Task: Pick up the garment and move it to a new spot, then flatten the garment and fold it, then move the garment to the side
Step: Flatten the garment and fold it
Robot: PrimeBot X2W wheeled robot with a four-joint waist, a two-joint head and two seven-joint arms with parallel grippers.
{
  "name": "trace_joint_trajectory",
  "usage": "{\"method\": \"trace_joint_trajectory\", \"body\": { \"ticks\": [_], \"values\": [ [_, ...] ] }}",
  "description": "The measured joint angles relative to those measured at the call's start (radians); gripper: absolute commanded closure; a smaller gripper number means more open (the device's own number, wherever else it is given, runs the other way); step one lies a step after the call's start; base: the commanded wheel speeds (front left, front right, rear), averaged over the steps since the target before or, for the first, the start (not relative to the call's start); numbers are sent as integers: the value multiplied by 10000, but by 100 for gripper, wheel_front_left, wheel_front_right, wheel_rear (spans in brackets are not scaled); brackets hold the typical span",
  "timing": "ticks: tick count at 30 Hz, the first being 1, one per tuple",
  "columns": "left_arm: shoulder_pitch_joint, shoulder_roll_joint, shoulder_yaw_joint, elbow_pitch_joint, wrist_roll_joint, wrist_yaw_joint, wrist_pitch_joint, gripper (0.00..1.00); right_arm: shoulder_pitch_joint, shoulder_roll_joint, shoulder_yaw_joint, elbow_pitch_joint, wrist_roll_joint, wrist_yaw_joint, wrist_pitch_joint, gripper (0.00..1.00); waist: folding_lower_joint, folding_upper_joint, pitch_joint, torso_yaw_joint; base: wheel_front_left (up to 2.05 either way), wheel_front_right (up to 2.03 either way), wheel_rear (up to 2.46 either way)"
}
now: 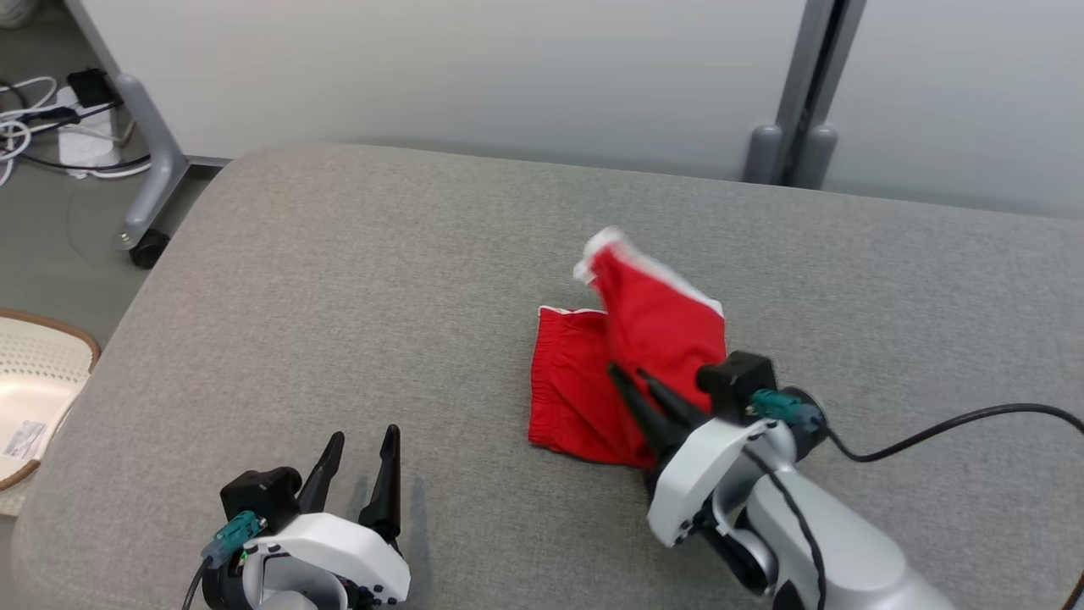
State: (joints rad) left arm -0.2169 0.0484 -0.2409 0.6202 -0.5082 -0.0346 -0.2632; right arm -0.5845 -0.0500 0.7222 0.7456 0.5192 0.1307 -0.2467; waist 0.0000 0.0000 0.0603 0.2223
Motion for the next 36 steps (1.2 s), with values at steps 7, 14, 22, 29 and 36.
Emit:
{"method": "trace_joint_trajectory", "body": {
  "ticks": [7,14,22,29,36],
  "values": [
    [-56,4,-77,52,-125,56,0,0,114,31,1684,-290,1802,2,-38,0,0,0,75,237,0,0,0],
    [-122,2,151,-186,159,155,0,0,68,36,608,-276,1634,0,-132,0,0,0,68,-141,0,0,0],
    [143,4,813,-598,600,213,0,0,1401,13,-2987,-535,-1231,0,-144,0,0,0,-28,-938,0,0,0],
    [388,-4,1108,-819,1080,138,0,0,2801,8,-5237,-1162,-2615,0,-148,0,0,0,-165,-1443,0,0,0],
    [876,2,1352,-917,1436,92,-2,0,3749,15,-6224,-1643,-3033,0,-148,0,0,0,-490,-1573,0,0,0]
  ]
}}
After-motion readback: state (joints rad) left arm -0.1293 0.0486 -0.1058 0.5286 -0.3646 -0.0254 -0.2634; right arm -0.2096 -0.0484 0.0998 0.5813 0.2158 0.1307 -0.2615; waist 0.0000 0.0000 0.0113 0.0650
